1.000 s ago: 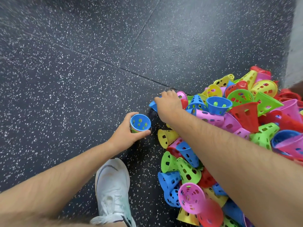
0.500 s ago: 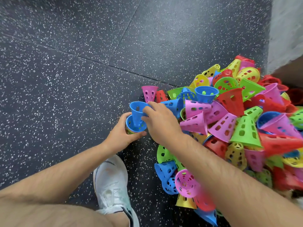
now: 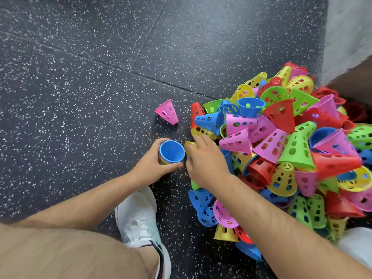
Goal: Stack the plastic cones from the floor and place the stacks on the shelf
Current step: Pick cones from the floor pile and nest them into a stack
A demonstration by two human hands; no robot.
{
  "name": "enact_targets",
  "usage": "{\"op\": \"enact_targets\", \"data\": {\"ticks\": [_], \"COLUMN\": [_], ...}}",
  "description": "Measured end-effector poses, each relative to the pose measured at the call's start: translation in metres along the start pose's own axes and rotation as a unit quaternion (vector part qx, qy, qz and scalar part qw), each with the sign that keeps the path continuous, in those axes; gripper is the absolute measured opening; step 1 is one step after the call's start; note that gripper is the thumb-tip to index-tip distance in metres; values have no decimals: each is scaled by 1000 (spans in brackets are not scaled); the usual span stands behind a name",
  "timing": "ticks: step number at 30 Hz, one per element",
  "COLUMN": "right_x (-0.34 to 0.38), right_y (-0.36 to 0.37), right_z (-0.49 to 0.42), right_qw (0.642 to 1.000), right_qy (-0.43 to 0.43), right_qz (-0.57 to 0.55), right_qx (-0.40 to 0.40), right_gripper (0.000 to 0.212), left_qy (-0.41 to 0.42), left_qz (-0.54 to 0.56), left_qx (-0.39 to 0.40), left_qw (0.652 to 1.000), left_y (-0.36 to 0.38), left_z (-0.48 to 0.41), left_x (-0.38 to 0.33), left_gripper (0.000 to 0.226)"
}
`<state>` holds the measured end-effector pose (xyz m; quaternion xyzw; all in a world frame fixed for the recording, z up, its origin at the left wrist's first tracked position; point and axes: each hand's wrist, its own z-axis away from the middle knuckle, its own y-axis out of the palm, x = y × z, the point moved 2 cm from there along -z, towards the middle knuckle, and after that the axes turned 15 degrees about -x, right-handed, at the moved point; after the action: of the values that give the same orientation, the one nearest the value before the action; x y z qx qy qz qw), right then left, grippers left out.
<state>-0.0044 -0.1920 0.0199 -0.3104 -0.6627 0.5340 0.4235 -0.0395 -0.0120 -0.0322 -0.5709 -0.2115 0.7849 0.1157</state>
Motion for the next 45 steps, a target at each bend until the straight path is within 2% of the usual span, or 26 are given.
{"op": "enact_targets", "data": {"ticks": [9,12,15,18,20,25,29,33,37,41,43,45], "right_x": [2,-1,-2,-4,-4,0,5,20,38,48,51,51], "right_y": [11,10,3,-1,-4,-8,-17,-22,-12,11,16,17], "right_z": [-3,-3,-4,-6,-9,-16,-17,-22,-24,-25,-31,-45], "right_qw": [992,999,995,983,976,971,942,950,967,973,970,973], "right_qy": [-27,-12,42,82,100,99,137,118,65,32,30,19], "right_qz": [113,47,-70,-117,-143,-173,-248,-272,-246,-219,-227,-228], "right_qx": [43,21,-56,-113,-131,-133,-180,-99,-20,71,83,28], "right_gripper": [35,36,38,59,65,62,61,71,49,64,68,51], "left_qy": [-2,-4,-8,-15,-19,-19,-15,-18,-26,-19,-22,-21], "left_qz": [-21,-20,-13,1,8,13,22,47,58,46,49,60], "left_qx": [13,14,4,-3,-11,-19,-25,-23,-34,-41,-52,-66], "left_qw": [1000,1000,1000,1000,1000,1000,999,998,997,998,997,996], "left_y": [4,2,-3,-10,-13,-21,-24,-24,-30,-38,-41,-45], "left_z": [8,8,7,7,8,13,16,18,19,19,19,17], "left_x": [2,2,0,-1,-1,1,-1,1,4,10,11,13], "left_gripper": [77,77,77,77,77,75,75,74,71,70,71,73]}}
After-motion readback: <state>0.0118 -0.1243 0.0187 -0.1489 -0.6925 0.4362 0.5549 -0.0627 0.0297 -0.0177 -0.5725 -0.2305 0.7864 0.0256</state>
